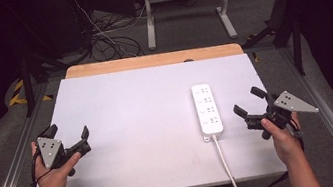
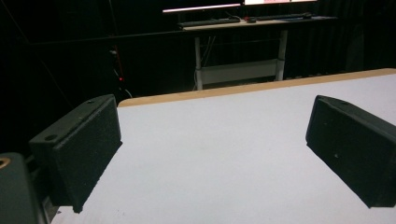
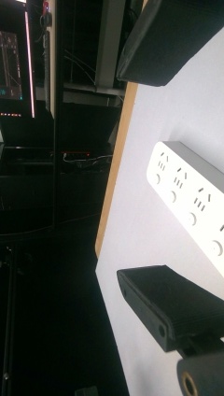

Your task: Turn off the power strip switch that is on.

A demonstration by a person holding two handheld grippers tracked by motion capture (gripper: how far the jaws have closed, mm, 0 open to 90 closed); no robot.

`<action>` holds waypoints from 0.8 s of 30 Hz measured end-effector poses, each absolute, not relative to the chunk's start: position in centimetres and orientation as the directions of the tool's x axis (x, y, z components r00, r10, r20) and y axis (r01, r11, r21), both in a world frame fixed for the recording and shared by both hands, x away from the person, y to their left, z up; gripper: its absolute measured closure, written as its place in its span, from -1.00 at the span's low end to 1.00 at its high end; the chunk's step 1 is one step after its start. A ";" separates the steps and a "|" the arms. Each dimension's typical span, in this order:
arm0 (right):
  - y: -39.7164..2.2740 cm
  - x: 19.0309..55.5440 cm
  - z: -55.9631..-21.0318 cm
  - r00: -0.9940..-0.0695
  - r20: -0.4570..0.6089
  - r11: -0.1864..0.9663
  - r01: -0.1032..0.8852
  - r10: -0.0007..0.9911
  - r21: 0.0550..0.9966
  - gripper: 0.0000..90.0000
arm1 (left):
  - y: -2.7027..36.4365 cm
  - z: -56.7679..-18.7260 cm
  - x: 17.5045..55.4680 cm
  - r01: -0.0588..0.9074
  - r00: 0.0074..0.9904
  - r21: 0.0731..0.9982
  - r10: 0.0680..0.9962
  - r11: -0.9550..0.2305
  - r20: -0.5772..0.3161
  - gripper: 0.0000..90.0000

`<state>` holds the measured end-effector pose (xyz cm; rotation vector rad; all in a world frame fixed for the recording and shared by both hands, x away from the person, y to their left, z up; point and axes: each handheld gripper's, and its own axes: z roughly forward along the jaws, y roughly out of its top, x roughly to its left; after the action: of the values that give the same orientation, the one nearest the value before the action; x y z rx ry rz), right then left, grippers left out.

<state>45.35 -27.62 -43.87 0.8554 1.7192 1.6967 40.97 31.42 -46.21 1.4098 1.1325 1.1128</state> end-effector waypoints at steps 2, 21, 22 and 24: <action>-27.6 45.2 -43.8 -0.633 0.034 -0.013 0.039 0.773 0.999 -0.88 | 31.4 -46.0 40.7 0.085 0.147 0.992 0.986 -0.088 0.075 -0.91; -27.6 45.8 -44.1 -0.618 0.042 -0.007 0.059 0.785 0.998 -0.86 | 32.0 -46.0 40.1 0.079 0.130 0.993 0.988 -0.092 0.082 -0.91; -27.6 45.8 -44.1 -0.615 0.039 -0.002 0.060 0.788 0.998 -0.86 | 32.0 -46.0 40.1 0.081 0.130 0.992 0.988 -0.093 0.082 -0.91; -27.6 45.9 -44.3 -0.614 0.039 0.004 0.069 0.788 0.998 -0.86 | 32.0 -46.0 40.1 0.081 0.131 0.992 0.988 -0.094 0.083 -0.91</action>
<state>45.91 -27.57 -44.30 0.8840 1.7283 1.6635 40.13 32.00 -46.02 1.3968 1.1330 1.1352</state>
